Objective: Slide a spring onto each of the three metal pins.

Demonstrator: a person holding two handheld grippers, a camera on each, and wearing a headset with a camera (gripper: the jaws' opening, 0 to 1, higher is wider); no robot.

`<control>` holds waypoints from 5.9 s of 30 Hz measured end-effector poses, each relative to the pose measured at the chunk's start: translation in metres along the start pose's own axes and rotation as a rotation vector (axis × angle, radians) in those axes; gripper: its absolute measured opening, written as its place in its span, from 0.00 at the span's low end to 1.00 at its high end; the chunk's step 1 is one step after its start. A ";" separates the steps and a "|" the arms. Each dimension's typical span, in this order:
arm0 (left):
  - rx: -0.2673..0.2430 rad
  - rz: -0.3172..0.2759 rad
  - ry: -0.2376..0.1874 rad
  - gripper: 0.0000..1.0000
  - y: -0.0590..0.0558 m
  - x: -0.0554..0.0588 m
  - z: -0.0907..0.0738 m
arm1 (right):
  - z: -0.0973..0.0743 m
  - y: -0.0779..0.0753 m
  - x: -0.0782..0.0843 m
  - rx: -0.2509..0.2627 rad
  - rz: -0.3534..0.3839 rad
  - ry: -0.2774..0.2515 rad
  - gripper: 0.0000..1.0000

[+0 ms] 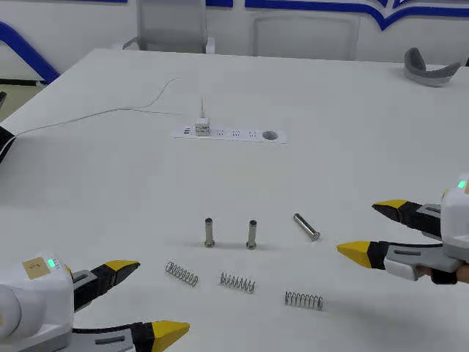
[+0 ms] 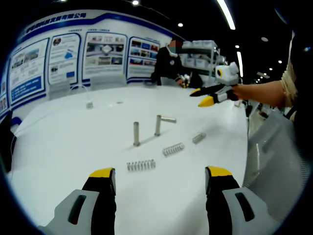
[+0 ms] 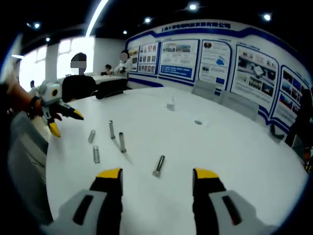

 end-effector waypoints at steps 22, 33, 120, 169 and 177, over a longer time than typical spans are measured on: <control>-0.007 -0.015 -0.002 0.75 0.001 0.002 0.000 | 0.068 -0.011 0.010 0.031 0.067 0.115 0.32; -0.004 -0.018 0.000 0.74 0.003 0.004 0.000 | 0.092 -0.012 0.023 0.049 0.079 0.196 0.23; 0.013 -0.015 -0.013 0.71 -0.003 -0.004 0.002 | 0.064 0.010 0.028 0.079 0.171 0.250 0.09; 0.033 0.015 -0.024 0.71 -0.014 -0.012 0.002 | 0.056 0.034 0.024 0.035 0.130 0.121 0.09; 0.033 0.014 -0.024 0.71 -0.014 -0.012 0.002 | 0.056 0.034 0.025 0.035 0.117 0.122 0.10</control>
Point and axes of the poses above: the centre of the closed fingertips' face, and the gripper's own axes: z roughly forward along the fingers, y roughly to its left, x roughly out of its underside, the point moved 1 cm from there along -z, roughly backward along the fingers, and after that the axes turned 10 degrees about -y, right-handed, at the moved point
